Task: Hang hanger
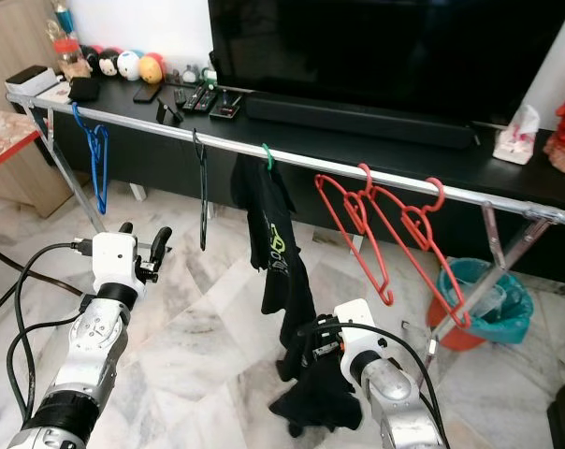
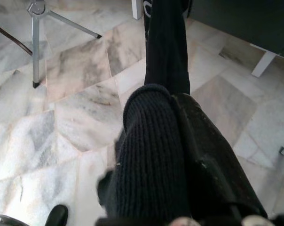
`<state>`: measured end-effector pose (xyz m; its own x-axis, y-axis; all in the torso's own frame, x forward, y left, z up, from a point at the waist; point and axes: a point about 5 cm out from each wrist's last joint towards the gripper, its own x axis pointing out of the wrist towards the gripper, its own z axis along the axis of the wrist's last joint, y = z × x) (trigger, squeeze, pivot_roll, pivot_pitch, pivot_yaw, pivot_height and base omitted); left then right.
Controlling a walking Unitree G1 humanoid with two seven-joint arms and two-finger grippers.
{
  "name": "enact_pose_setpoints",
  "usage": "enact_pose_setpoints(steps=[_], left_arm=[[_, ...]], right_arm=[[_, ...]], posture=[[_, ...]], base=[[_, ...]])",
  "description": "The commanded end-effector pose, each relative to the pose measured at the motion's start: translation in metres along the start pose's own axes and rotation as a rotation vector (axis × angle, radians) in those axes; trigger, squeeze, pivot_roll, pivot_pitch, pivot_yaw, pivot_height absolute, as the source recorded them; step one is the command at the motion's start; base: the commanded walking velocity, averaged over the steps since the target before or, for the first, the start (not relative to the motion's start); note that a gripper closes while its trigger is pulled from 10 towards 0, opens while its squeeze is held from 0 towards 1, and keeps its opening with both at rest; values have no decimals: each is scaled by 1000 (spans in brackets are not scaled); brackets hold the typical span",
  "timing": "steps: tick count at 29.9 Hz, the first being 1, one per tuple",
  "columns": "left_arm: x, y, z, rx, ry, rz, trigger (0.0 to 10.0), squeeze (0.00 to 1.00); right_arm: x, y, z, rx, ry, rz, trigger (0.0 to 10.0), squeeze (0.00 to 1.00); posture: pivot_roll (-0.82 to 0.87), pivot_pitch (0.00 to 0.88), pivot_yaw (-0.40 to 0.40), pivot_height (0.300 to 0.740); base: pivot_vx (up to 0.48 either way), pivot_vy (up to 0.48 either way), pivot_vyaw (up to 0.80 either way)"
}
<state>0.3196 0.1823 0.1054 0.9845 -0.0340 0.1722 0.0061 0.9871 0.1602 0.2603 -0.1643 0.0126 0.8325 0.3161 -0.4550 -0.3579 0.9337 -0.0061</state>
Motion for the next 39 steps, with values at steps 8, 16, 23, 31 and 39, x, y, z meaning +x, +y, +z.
enact_pose_setpoints(steps=[8,16,23,31,39], left_arm=[[1,-5,7,-1,-17,-17,10000,0],[0,-5,7,-1,-11,-16,10000,0],[0,-3,9,3,-15,-12,10000,0],[-7,1,7,23,1,-33,10000,0],[-25,8,-7,21,142,-205,10000,0]], right_arm=[[0,-3,9,-22,-38,-4,10000,0],[0,-4,9,-23,-36,-3,10000,0],[-1,-4,8,-25,-34,-2,10000,0],[-1,-3,7,-29,-32,1,10000,0],[-2,-4,6,-29,-29,-1,10000,0]], posture=[[18,0,-6,740],[17,0,-5,740],[17,0,-5,740],[18,0,-3,740],[25,0,-3,740]], base=[[308,0,0],[307,0,0],[313,0,0],[157,0,0],[0,0,0]])
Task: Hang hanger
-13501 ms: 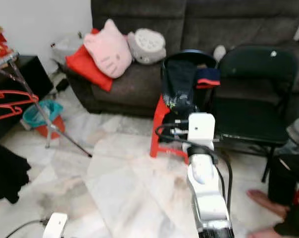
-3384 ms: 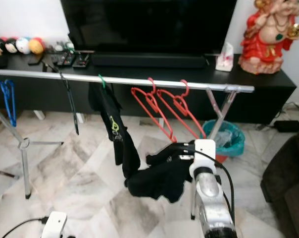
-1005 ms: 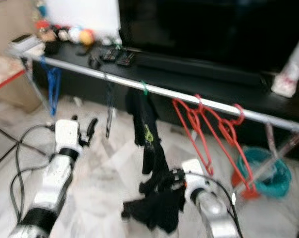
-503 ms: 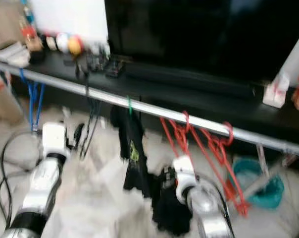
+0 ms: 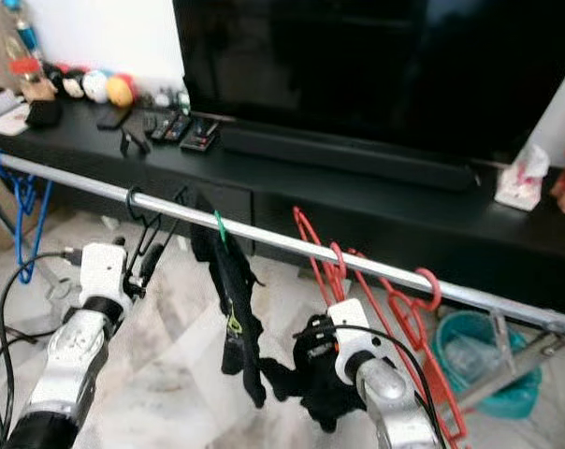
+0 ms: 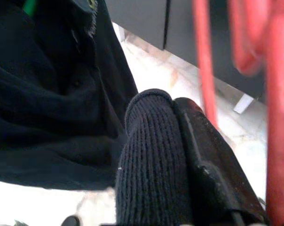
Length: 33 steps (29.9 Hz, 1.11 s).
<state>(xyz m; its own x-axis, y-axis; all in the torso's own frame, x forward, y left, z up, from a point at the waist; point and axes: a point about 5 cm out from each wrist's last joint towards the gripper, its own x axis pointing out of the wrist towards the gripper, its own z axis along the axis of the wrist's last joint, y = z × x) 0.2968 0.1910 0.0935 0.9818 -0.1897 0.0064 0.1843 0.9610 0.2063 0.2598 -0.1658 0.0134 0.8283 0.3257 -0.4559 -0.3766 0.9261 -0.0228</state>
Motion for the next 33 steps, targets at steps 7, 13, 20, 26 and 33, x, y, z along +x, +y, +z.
enact_pose_setpoints(steps=[7,13,20,26,33], left_arm=[[-2,29,-3,27,86,25,10000,0],[5,18,10,-25,21,-20,10000,0],[8,7,11,-35,13,-53,10000,0],[9,7,14,-36,4,-61,10000,0],[10,5,16,-29,-3,-87,10000,0]], right_arm=[[1,-3,6,-6,-28,-12,10000,0],[1,-6,7,3,-38,-35,10000,0],[1,-7,8,10,-52,-54,10000,0],[2,-8,8,10,-54,-64,10000,0],[2,-7,9,12,-56,-67,10000,0]], posture=[[28,0,0,740],[19,0,5,740],[15,0,8,740],[16,0,11,740],[18,0,10,740]], base=[[0,0,0],[0,57,0],[0,447,0],[0,454,0],[0,57,0]])
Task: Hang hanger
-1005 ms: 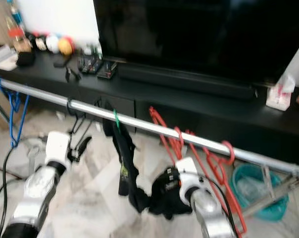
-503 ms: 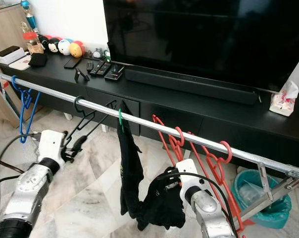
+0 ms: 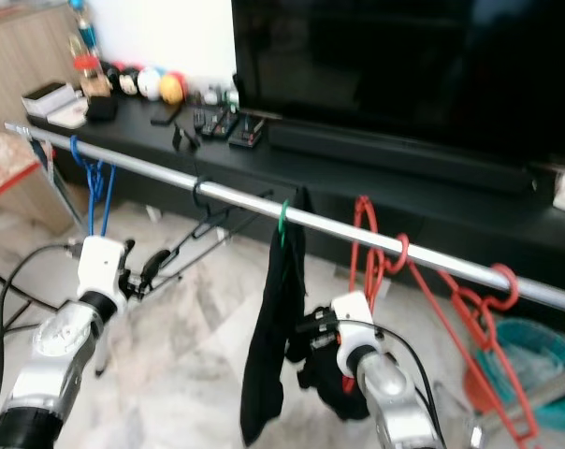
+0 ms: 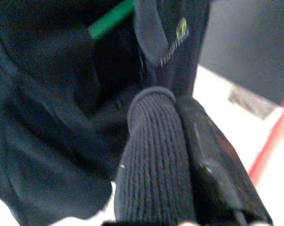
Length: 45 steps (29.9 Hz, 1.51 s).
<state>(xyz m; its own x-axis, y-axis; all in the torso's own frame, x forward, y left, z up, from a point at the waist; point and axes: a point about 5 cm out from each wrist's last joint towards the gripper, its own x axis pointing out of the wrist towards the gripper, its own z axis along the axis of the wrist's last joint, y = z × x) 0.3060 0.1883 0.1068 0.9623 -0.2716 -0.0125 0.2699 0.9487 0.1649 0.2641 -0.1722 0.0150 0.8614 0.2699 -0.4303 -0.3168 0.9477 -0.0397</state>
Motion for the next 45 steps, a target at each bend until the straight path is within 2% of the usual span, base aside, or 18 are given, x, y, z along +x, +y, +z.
enact_pose_setpoints(steps=[1,10,22,36,45], left_arm=[[0,2,4,-17,-9,-10,10000,0],[2,1,2,-22,35,-104,10000,0],[7,-7,8,-30,-4,-74,10000,0],[9,-7,11,-35,-23,-73,10000,0],[10,-9,11,-36,-24,-80,10000,0]], right_arm=[[2,0,7,0,-29,-3,10000,0],[2,0,6,0,-29,-8,10000,0],[1,-6,3,8,-18,-61,10000,0],[1,-8,1,6,-5,-85,10000,0],[2,-9,-2,-2,27,-94,10000,0]], posture=[[19,0,10,740],[20,0,11,740],[20,0,7,740],[21,0,10,740],[21,0,9,740]], base=[[0,0,0],[0,0,0],[0,0,0],[0,0,0],[244,0,0]])
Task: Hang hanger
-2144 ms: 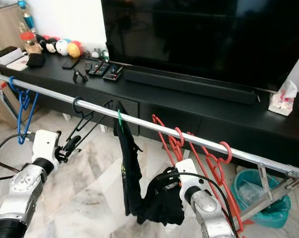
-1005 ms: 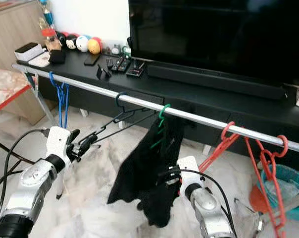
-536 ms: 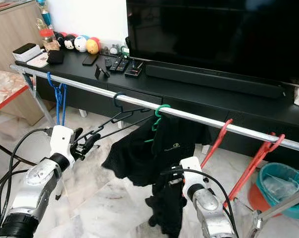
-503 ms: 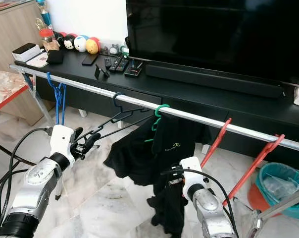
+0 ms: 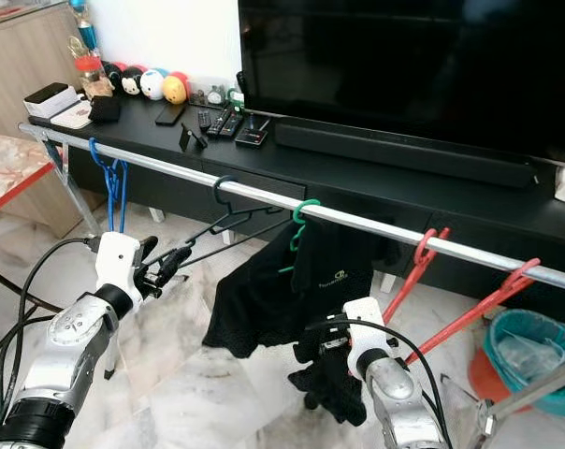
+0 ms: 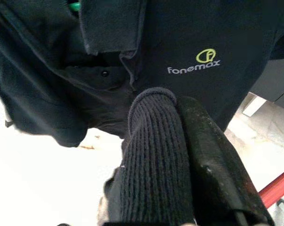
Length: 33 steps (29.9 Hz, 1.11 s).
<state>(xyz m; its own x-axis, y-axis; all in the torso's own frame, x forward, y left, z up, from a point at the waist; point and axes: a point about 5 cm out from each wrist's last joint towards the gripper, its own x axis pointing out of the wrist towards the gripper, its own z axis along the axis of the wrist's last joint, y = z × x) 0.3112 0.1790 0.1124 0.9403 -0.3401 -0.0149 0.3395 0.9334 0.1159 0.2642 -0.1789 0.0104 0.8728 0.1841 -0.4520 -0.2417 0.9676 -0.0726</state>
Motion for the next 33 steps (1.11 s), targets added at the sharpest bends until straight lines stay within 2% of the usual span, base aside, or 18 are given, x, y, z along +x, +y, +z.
enact_pose_setpoints(steps=[1,10,14,19,22,26,32,33], left_arm=[[2,-2,4,13,-15,-11,10000,0],[2,-4,3,11,-10,-24,10000,0],[1,-10,2,6,0,-85,10000,0],[-6,-18,-6,19,65,-192,10000,0],[-9,-14,-14,76,125,-223,10000,0],[-4,-6,-14,110,140,-196,10000,0],[8,1,-16,97,146,-162,10000,0],[14,1,-15,82,144,-174,10000,0]], right_arm=[[1,-2,4,-4,-7,-8,10000,0],[1,-2,5,-7,-24,-4,10000,0],[2,-1,5,-8,-21,-2,10000,0],[2,0,4,-8,-19,3,10000,0],[2,0,5,-9,-18,4,10000,0],[2,0,5,-11,-18,5,10000,0],[3,1,5,-9,-20,6,10000,0],[2,1,5,-8,-20,7,10000,0]], posture=[[21,0,9,740],[22,0,7,740],[22,0,7,740],[24,0,8,740],[26,0,6,740],[29,0,6,740],[18,0,11,740],[16,0,9,740]], base=[[247,0,-763],[252,0,-114],[65,0,0],[0,0,0],[0,0,0],[0,0,0],[0,0,0],[0,0,0]])
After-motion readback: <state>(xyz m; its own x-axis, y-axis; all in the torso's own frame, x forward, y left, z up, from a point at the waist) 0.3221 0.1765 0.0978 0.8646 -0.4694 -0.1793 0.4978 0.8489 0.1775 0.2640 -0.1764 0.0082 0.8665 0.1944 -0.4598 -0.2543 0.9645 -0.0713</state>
